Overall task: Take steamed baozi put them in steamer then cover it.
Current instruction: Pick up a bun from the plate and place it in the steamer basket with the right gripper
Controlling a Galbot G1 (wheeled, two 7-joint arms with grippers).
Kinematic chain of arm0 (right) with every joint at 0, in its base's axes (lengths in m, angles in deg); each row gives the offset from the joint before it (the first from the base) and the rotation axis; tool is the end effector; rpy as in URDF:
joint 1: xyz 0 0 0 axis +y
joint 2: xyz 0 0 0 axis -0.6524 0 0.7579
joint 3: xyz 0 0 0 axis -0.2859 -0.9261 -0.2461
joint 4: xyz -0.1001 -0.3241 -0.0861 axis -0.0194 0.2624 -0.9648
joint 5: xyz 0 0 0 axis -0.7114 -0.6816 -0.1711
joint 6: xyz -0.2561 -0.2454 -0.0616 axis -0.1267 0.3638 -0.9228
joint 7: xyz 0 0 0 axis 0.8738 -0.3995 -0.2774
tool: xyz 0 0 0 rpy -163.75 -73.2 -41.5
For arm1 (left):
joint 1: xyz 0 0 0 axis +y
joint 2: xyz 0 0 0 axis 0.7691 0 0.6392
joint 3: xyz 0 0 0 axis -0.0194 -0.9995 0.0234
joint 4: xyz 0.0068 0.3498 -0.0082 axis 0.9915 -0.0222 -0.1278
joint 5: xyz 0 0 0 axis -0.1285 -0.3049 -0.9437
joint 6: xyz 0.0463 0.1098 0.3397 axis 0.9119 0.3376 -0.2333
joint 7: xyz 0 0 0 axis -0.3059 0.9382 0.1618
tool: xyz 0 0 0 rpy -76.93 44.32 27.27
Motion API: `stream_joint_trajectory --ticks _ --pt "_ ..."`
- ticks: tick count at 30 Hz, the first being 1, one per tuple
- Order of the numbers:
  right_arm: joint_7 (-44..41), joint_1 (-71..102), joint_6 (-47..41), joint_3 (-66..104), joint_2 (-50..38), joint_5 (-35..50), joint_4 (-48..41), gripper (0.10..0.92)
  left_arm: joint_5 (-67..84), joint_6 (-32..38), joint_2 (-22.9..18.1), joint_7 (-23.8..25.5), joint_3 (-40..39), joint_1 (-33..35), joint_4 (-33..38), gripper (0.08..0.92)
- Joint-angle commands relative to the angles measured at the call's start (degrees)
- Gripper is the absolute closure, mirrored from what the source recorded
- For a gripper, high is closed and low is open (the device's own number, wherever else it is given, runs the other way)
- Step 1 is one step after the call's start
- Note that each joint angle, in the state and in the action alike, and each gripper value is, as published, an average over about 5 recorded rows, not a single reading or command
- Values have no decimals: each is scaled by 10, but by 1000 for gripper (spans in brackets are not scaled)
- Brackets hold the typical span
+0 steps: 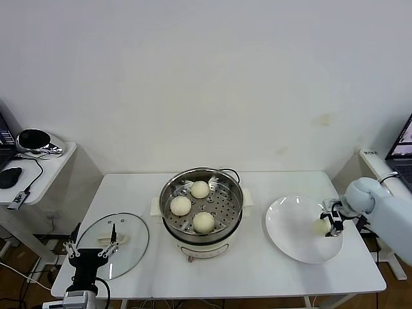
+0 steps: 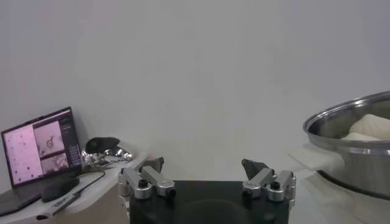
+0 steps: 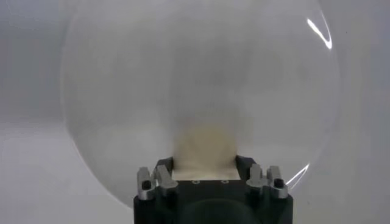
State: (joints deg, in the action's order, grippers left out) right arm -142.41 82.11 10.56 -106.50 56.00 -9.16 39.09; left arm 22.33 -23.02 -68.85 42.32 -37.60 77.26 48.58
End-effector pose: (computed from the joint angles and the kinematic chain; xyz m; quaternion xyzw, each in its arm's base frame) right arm 0.4923 -0.2418 -0.2154 0.4422 -0.5385 0.5640 0.4431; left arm 0.1553 0.0795 -0.2968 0.0808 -0.9828 -0.1655 0.0119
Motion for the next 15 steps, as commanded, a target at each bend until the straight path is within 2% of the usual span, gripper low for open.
stream_joint_trajectory --ticks 1,8,15 --pt "-11 -146 -35 -127 -54 90 62 403 1 -2 3 1 -1 -4 0 177" --pt "4 -367 -107 -301 -70 230 162 398 1 -3 7 1 -13 -12 -5 177" --pt "49 -552 -187 -450 5 377 230 394 1 -6 9 1 -22 -20 -6 177"
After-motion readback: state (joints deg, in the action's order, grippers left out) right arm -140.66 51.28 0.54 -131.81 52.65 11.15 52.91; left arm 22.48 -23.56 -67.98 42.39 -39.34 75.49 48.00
